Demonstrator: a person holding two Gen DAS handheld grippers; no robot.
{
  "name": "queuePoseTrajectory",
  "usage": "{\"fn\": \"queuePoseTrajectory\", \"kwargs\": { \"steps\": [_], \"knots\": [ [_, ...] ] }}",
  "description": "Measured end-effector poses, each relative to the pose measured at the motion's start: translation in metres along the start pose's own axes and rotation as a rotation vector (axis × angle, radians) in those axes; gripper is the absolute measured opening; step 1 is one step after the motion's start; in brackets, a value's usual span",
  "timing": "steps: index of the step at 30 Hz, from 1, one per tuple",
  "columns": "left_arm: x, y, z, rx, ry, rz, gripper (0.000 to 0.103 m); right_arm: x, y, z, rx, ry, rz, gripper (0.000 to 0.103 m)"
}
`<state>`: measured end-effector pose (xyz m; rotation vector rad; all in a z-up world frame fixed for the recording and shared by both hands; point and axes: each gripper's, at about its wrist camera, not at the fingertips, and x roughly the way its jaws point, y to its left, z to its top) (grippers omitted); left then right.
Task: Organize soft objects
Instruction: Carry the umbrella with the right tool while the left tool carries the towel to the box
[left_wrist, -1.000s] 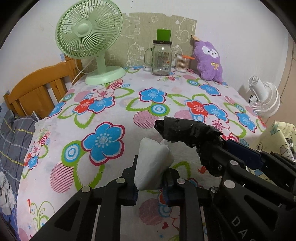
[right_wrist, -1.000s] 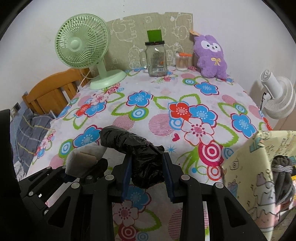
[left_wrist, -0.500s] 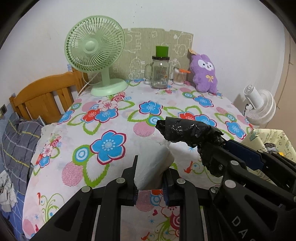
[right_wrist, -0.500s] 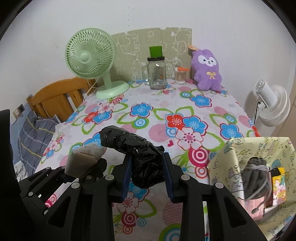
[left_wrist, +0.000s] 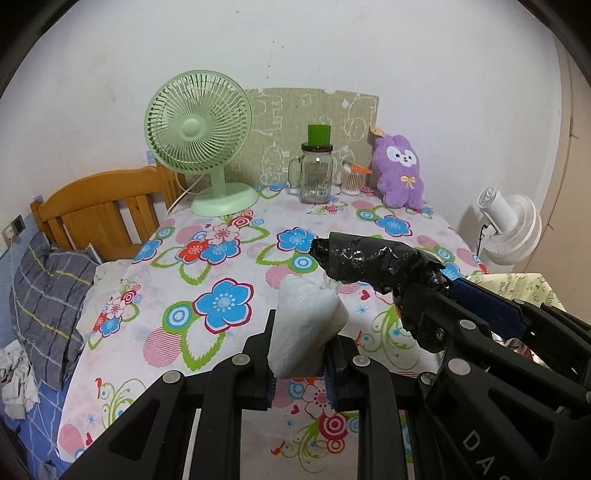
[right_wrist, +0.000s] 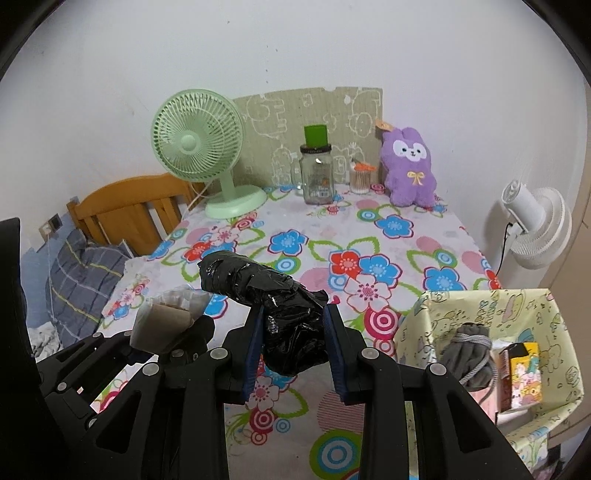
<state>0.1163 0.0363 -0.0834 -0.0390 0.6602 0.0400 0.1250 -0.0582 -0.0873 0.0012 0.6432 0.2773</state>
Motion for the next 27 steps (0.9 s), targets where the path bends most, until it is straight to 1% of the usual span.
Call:
{"fn": "queuePoseTrajectory", "kwargs": {
  "steps": [9, 27],
  "knots": [
    [-0.025, -0.007, 0.001, -0.003, -0.039, 0.018, 0.018, -0.025, -0.002, 0.000, -0.010, -0.029, 0.018, 0.035],
    [-0.042, -0.040, 0.001, 0.017, -0.077, 0.003, 0.018, -0.055, -0.028, -0.003, 0.006, -0.066, 0.002, 0.035]
  ]
}}
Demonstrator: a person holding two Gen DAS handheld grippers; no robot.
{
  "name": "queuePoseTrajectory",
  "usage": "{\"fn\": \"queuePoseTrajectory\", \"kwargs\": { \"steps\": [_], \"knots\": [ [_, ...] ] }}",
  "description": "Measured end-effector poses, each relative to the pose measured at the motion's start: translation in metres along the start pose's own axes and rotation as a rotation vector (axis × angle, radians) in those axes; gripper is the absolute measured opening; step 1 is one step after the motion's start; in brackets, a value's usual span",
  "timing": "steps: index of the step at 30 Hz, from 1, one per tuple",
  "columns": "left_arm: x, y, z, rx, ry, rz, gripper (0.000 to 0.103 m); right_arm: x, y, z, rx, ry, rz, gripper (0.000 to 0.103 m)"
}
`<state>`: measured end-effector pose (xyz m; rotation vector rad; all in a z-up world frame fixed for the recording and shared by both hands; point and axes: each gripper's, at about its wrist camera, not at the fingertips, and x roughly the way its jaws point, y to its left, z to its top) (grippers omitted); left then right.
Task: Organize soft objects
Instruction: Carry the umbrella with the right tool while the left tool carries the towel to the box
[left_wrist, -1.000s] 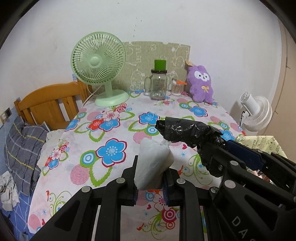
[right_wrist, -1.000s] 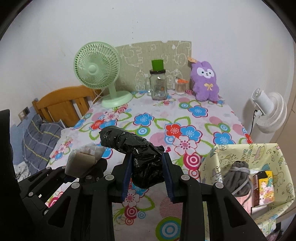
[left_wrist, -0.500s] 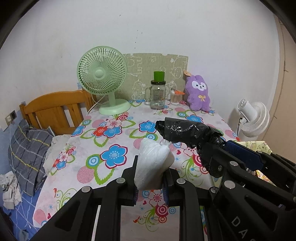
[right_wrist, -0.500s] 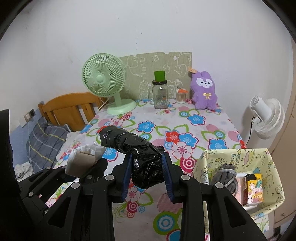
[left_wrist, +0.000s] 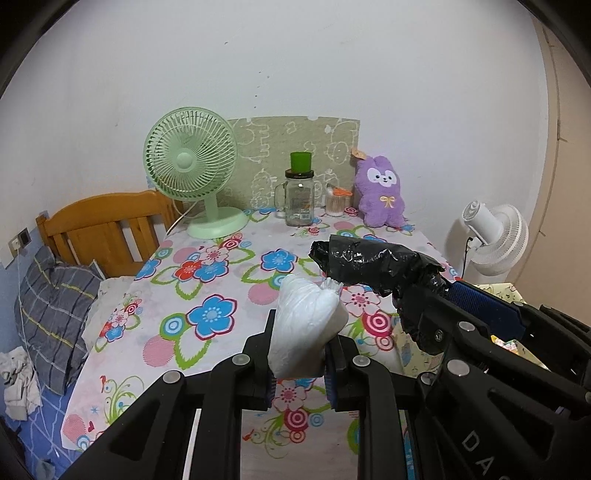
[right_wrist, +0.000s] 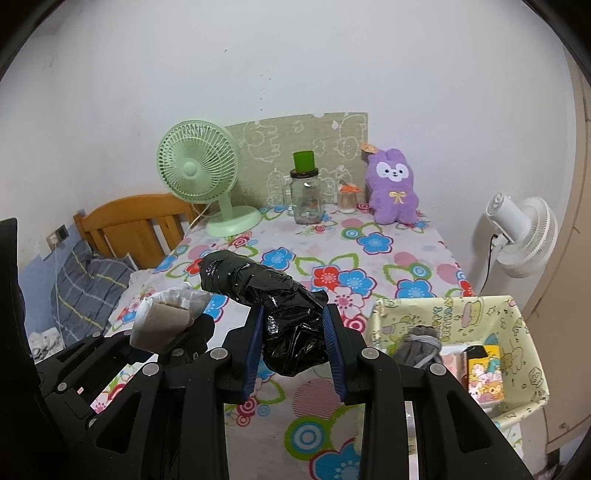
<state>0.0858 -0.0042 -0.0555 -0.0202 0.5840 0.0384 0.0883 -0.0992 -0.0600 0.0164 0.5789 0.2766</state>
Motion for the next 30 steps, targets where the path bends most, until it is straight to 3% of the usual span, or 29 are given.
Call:
{"fn": "queuePoseTrajectory", "kwargs": {
  "steps": [30],
  "knots": [
    [0.017, -0.085, 0.010, 0.082, -0.003, -0.123, 0.018, -0.012, -0.085, -0.001, 0.073, -0.017, -0.108, 0.035]
  ]
}}
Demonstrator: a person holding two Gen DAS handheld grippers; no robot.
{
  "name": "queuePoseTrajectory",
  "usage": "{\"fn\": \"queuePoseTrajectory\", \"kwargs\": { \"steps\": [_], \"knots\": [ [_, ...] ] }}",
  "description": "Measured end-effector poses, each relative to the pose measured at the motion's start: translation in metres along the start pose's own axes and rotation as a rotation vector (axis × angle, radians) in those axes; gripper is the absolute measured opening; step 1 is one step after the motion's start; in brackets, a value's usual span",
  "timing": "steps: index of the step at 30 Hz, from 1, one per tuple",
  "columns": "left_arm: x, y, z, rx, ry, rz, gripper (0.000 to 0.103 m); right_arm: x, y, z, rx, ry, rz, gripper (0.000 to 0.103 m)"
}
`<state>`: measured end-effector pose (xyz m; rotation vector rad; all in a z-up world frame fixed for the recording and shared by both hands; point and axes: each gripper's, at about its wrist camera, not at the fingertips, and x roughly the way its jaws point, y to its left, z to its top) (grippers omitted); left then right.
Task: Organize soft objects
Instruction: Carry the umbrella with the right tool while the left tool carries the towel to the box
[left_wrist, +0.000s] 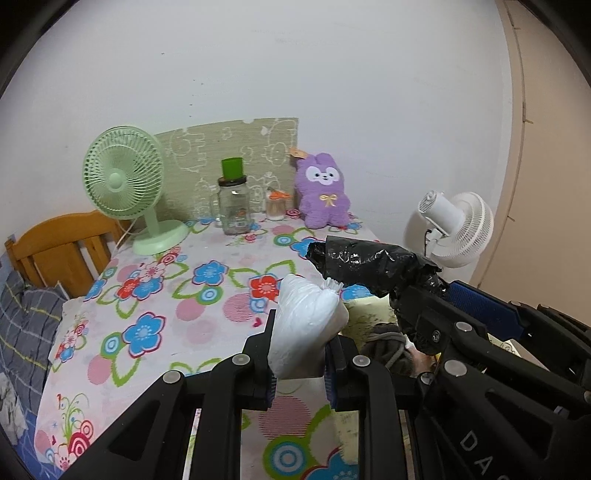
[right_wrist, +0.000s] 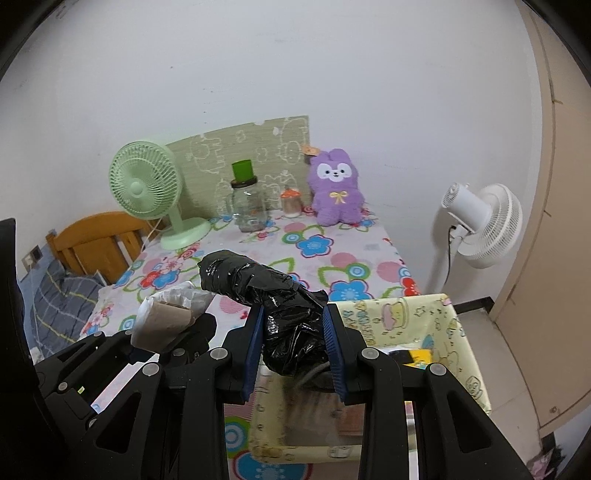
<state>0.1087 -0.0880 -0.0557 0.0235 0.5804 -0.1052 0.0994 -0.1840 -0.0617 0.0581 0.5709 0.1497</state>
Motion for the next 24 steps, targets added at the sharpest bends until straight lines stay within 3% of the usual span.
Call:
{"fn": "queuePoseTrajectory", "kwargs": {
  "steps": [24],
  "knots": [
    [0.031, -0.065, -0.006, 0.074, 0.052, -0.108, 0.019, 0.004, -0.066, -0.014, 0.062, 0.032, -0.104, 0.035]
  ]
}}
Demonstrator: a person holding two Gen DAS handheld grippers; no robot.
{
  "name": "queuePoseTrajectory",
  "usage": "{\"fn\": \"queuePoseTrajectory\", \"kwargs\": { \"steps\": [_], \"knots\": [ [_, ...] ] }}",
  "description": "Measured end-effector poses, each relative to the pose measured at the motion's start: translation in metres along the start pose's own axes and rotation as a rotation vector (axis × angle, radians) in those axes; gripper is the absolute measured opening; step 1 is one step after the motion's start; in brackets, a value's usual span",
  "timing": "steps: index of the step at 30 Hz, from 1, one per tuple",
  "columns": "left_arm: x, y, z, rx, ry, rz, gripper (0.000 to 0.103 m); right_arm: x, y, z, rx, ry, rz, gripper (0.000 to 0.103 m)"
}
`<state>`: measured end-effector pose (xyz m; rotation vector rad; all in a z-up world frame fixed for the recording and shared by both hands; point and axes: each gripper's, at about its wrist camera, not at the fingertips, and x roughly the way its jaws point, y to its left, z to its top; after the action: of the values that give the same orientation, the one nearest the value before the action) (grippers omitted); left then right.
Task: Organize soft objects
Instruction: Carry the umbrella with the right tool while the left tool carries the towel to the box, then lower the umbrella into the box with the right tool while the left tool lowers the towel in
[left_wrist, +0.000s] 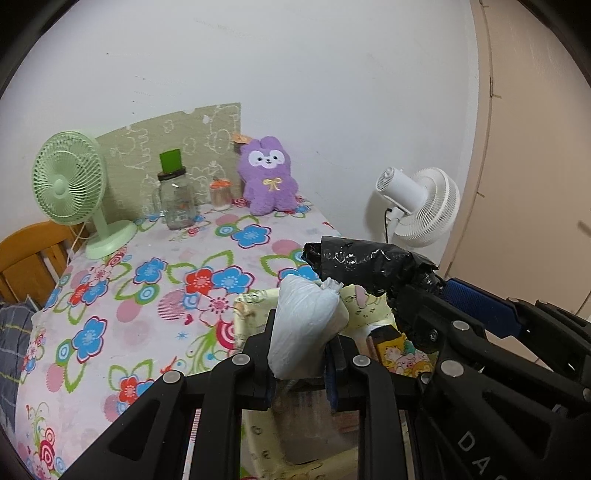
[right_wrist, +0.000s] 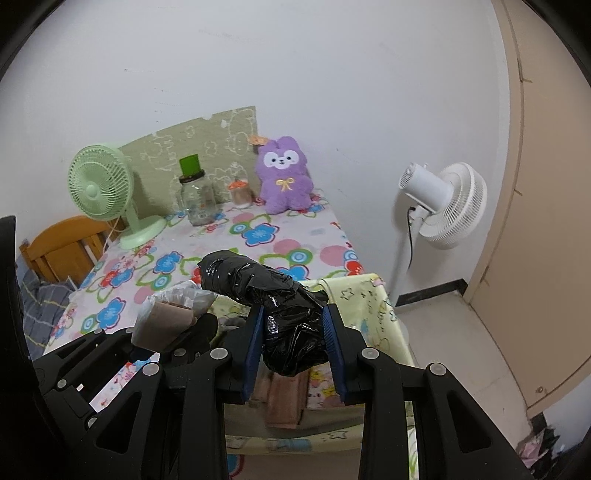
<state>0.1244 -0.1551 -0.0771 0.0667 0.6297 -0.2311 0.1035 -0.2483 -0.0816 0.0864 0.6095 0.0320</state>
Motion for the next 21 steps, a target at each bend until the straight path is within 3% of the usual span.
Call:
{"fn": "queuePoseTrajectory", "kwargs": {
  "steps": [11, 12, 14, 16, 17, 19, 21],
  "knots": [
    [0.029, -0.021, -0.003, 0.043, 0.060, -0.028, 0.021, 0.021, -0.028, -0.008, 0.055, 0.049, -0.028, 0.035],
    [0.031, -0.022, -0.004, 0.045, 0.065, -0.026, 0.023, 0.022, -0.029, -0.009, 0.057, 0.053, -0.028, 0.035],
    [0.034, -0.023, -0.005, 0.048, 0.076, -0.017, 0.040, 0.026, -0.031, -0.010, 0.059, 0.062, -0.029, 0.035],
    [0.035, -0.023, -0.006, 0.056, 0.076, -0.002, 0.047, 0.029, -0.032, -0.012, 0.060, 0.068, -0.030, 0.035],
    [0.036, -0.024, -0.006, 0.060, 0.079, -0.001, 0.058, 0.031, -0.032, -0.013, 0.062, 0.073, -0.027, 0.035],
    [0.037, -0.023, -0.006, 0.064, 0.087, 0.009, 0.069, 0.034, -0.032, -0.014, 0.065, 0.079, -0.023, 0.035],
    [0.038, -0.023, -0.007, 0.068, 0.089, 0.009, 0.071, 0.037, -0.033, -0.013, 0.069, 0.083, -0.019, 0.035]
  ]
}}
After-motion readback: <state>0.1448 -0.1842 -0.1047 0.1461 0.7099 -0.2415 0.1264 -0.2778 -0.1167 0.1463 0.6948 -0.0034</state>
